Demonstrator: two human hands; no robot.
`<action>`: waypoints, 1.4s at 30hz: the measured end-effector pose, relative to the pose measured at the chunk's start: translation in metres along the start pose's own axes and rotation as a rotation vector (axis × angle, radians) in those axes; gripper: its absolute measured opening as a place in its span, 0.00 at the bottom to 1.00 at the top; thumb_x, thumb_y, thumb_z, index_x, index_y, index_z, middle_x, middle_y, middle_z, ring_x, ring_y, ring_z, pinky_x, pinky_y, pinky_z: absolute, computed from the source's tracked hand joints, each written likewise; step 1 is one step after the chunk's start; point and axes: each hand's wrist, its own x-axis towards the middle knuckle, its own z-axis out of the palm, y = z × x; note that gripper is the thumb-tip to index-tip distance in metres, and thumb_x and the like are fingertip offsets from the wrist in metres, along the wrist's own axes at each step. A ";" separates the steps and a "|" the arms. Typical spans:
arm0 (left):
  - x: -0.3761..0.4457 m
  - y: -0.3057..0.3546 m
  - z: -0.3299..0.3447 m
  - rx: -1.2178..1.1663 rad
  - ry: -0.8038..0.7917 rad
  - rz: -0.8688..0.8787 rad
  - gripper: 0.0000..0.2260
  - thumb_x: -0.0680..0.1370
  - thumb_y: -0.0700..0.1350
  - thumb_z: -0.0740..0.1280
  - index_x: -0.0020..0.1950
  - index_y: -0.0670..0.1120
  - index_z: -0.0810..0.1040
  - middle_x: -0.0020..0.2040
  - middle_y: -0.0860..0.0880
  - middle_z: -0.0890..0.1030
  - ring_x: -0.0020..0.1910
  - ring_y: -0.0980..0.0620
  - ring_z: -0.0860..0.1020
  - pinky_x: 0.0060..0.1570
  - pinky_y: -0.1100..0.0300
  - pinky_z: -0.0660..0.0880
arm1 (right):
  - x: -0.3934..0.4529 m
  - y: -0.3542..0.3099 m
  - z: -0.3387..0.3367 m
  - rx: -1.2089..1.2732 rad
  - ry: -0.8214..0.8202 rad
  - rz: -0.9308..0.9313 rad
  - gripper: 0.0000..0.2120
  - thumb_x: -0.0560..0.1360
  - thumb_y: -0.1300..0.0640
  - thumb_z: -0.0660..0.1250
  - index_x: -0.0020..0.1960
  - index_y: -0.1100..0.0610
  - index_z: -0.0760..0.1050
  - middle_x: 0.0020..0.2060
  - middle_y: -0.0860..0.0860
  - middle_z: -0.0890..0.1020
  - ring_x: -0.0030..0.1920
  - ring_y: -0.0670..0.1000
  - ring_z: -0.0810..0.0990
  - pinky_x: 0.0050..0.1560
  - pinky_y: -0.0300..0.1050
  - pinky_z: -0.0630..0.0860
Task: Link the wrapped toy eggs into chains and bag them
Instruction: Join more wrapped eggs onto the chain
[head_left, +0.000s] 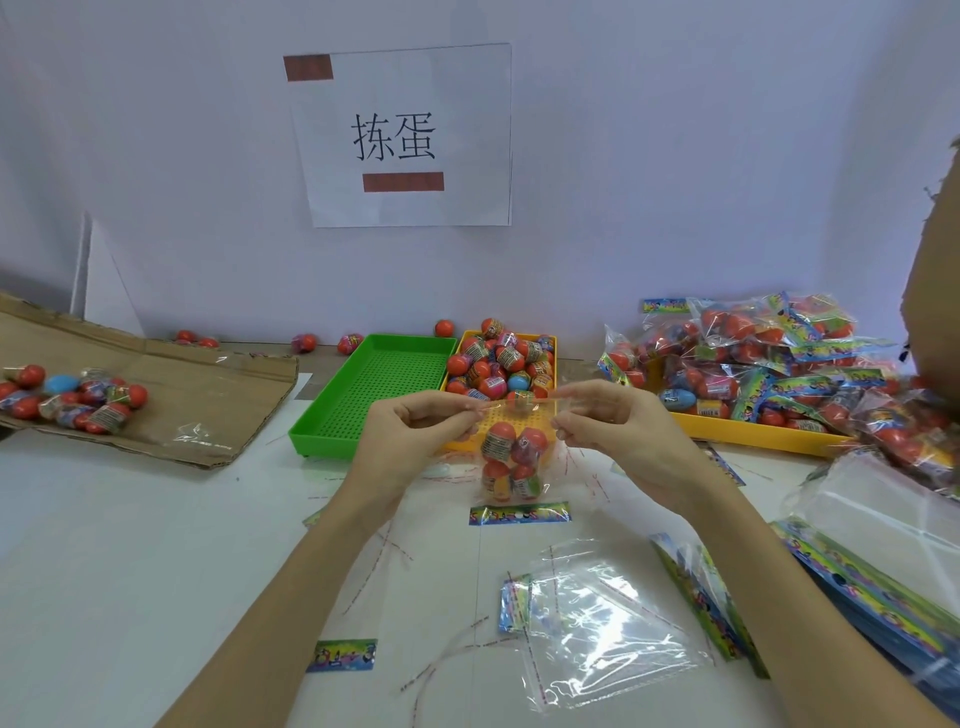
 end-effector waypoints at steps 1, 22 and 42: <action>0.000 0.000 0.000 -0.003 -0.005 0.000 0.09 0.70 0.45 0.80 0.49 0.45 0.90 0.46 0.41 0.88 0.44 0.48 0.86 0.46 0.63 0.82 | 0.000 0.000 0.000 0.001 -0.010 0.005 0.08 0.78 0.60 0.73 0.56 0.54 0.85 0.47 0.53 0.88 0.50 0.52 0.86 0.50 0.43 0.83; 0.002 0.001 -0.019 0.471 -0.105 0.406 0.11 0.75 0.33 0.76 0.51 0.46 0.90 0.48 0.54 0.88 0.51 0.52 0.85 0.53 0.61 0.81 | -0.004 -0.006 -0.001 -0.187 0.014 -0.069 0.09 0.77 0.66 0.72 0.48 0.55 0.88 0.46 0.47 0.87 0.50 0.48 0.85 0.53 0.40 0.82; 0.004 0.000 -0.015 0.288 -0.130 0.230 0.06 0.72 0.38 0.80 0.47 0.44 0.88 0.44 0.47 0.87 0.45 0.48 0.86 0.49 0.59 0.82 | -0.002 -0.002 0.024 0.006 0.139 -0.121 0.06 0.77 0.61 0.72 0.50 0.52 0.86 0.46 0.45 0.88 0.51 0.42 0.85 0.52 0.37 0.82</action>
